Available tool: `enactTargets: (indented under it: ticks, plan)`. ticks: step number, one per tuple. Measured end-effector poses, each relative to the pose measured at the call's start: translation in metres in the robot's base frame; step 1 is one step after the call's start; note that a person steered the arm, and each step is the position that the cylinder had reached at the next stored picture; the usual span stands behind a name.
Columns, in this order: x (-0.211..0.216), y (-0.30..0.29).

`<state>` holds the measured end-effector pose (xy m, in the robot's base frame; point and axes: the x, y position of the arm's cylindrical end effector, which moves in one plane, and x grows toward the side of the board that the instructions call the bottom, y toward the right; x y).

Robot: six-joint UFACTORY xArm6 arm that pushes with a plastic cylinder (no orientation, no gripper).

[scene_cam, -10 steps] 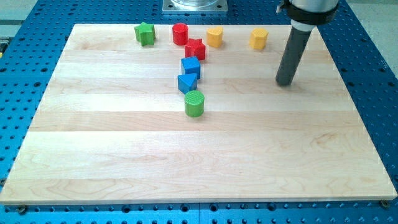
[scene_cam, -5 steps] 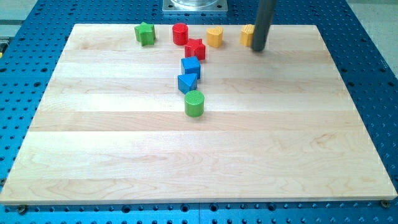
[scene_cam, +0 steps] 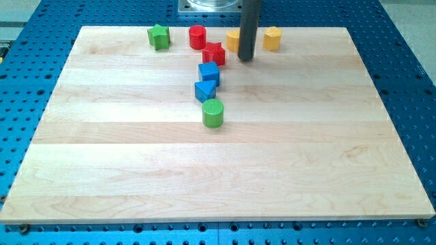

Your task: Move the red star slightly to the left

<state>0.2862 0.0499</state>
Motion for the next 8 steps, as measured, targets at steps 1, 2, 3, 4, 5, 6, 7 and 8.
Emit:
enactTargets:
  ticks: [1,2,3,4,5,6,7,8]
  plan:
    - [0.001,-0.023]
    - [0.001,-0.029]
    - [0.001,-0.034]
    - [0.011,-0.036]
    - [0.015,-0.037]
    - [0.017,-0.031]
    - [0.05,0.01]
    - [0.067,-0.004]
